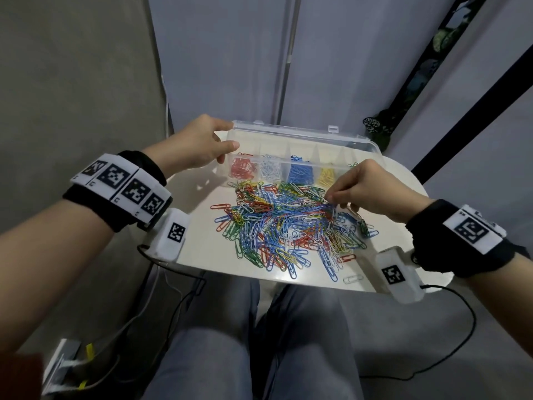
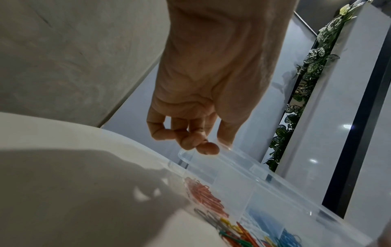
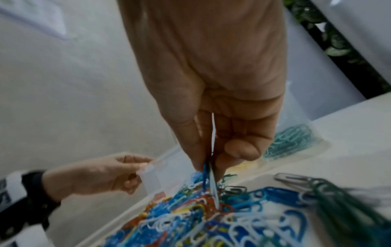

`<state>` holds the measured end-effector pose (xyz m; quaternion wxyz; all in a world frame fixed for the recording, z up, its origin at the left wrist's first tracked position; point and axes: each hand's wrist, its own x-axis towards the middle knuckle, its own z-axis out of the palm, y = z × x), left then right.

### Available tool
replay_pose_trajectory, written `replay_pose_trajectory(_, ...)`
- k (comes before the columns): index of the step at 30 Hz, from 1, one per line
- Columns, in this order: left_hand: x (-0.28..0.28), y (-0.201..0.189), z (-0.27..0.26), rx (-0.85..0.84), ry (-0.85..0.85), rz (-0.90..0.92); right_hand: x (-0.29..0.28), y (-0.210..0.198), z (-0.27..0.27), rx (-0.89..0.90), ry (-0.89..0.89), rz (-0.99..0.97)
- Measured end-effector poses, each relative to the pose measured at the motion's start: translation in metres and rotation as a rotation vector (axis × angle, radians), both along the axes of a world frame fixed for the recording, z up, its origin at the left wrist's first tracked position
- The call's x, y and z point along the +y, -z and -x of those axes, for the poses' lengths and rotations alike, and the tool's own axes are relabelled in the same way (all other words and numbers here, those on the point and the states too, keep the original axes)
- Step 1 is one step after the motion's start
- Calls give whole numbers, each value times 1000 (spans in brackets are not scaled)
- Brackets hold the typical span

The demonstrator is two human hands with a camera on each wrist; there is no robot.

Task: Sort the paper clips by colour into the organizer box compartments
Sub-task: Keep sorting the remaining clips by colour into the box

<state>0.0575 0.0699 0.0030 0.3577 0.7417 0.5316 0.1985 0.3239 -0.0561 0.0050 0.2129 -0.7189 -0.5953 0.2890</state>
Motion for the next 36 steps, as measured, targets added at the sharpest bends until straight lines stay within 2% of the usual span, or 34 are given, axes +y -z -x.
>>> replay_pose_trajectory(2, 0, 0, 0, 2, 1, 0, -2, -3, 1, 96, 22, 5)
replay_pose_trajectory(8, 0, 0, 0, -14, 7, 2, -5, -5, 1, 199, 48, -7)
replay_pose_trajectory(14, 0, 0, 0, -11, 9, 1, 5, -18, 9, 220, 83, -103)
replay_pose_trajectory(19, -4, -4, 0, -10, 7, -4, 31, -34, 19, 111, 170, -328)
replay_pose_trajectory(23, -5, -6, 0, -10, 5, 3, 46, -34, 27, 5, 173, -323)
replay_pose_trajectory(27, -5, -5, 1, -1, 5, 5, 38, -34, 40, -42, -9, -290)
replay_pose_trajectory(31, -6, -5, 0, -1, 11, 7, 24, -25, 49, -249, -267, -66)
replay_pose_trajectory(36, -5, -4, 1, -1, 12, -2, 15, -8, 48, -396, -352, 17)
